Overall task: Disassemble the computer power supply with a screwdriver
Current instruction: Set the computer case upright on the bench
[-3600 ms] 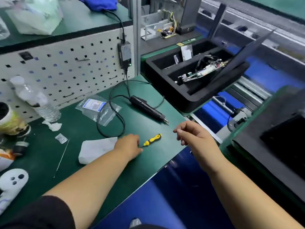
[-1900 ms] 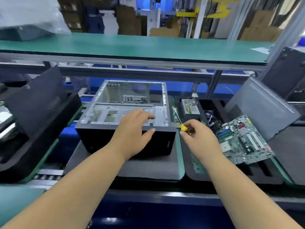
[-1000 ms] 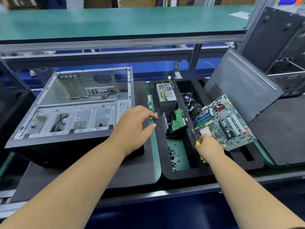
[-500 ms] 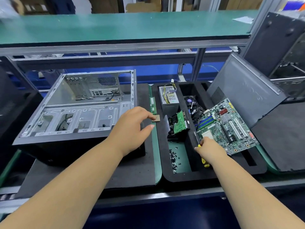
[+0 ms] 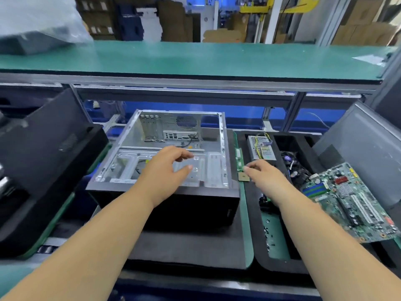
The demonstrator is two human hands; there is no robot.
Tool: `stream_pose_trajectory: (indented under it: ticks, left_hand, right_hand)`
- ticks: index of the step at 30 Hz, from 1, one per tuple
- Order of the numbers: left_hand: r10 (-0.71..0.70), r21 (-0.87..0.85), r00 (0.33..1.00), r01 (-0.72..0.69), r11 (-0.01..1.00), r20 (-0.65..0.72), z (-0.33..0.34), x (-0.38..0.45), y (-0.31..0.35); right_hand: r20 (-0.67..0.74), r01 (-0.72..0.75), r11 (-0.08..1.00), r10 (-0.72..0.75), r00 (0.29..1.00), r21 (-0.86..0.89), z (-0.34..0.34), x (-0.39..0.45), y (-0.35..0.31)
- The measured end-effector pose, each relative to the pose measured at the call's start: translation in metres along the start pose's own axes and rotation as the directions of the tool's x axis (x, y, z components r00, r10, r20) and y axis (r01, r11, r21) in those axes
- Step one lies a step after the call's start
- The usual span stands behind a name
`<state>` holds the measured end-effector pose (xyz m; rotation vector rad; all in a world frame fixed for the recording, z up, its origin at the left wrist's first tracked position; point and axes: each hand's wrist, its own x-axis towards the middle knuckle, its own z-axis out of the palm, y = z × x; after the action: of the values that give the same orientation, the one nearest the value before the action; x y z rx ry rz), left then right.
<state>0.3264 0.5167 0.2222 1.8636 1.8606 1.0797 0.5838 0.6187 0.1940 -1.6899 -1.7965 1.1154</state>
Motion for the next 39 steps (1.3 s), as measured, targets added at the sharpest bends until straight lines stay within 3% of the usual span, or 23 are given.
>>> stream_pose_trajectory:
  ticks: [6,10,13,20,22,27,31,34,37,39]
  left_hand:
    - [-0.098,-0.001,0.995,0.098,0.995,-0.033,-0.049,0.017,-0.056]
    - [-0.328,0.049,0.941,0.332,0.942,-0.084,-0.083,0.035,-0.105]
    - [-0.459,-0.004,0.888,0.459,0.888,-0.045,-0.101,0.050,-0.138]
    - [-0.517,-0.111,0.854,0.521,0.846,0.064,-0.109,0.074,-0.170]
    - [-0.572,-0.134,0.812,0.584,0.801,0.116,-0.109,0.078,-0.176]
    - [-0.747,-0.149,0.609,0.791,0.593,0.266,-0.104,0.089,-0.180]
    - [-0.759,-0.217,0.612,0.790,0.573,0.221,-0.098,0.092,-0.181]
    - [-0.760,-0.252,0.612,0.788,0.562,0.218,-0.099,0.091,-0.184]
    - [-0.768,-0.325,0.603,0.786,0.526,0.215,-0.101,0.089,-0.187]
    - [-0.767,-0.376,0.611,0.770,0.516,0.198,-0.102,0.088,-0.189]
  right_hand:
    - [0.003,-0.024,0.999,0.024,1.000,-0.026,0.040,0.019,-0.048]
    - [0.003,-0.207,0.976,0.208,0.978,-0.072,0.054,0.035,-0.070]
    - [-0.003,-0.303,0.947,0.305,0.952,-0.103,0.062,0.043,-0.086]
    - [-0.079,-0.439,0.881,0.432,0.898,-0.178,0.074,0.061,-0.106]
    - [-0.077,-0.449,0.873,0.443,0.893,-0.193,0.073,0.066,-0.107]
    - [-0.014,-0.516,0.853,0.517,0.856,-0.081,0.069,0.079,-0.112]
    - [0.014,-0.541,0.837,0.544,0.839,-0.082,0.071,0.090,-0.109]
    - [-0.087,-0.516,0.854,0.511,0.855,-0.062,0.074,0.089,-0.106]
    - [-0.098,-0.491,0.867,0.498,0.862,0.086,0.077,0.092,-0.097]
    - [-0.139,-0.474,0.876,0.482,0.865,0.085,0.071,0.087,-0.094]
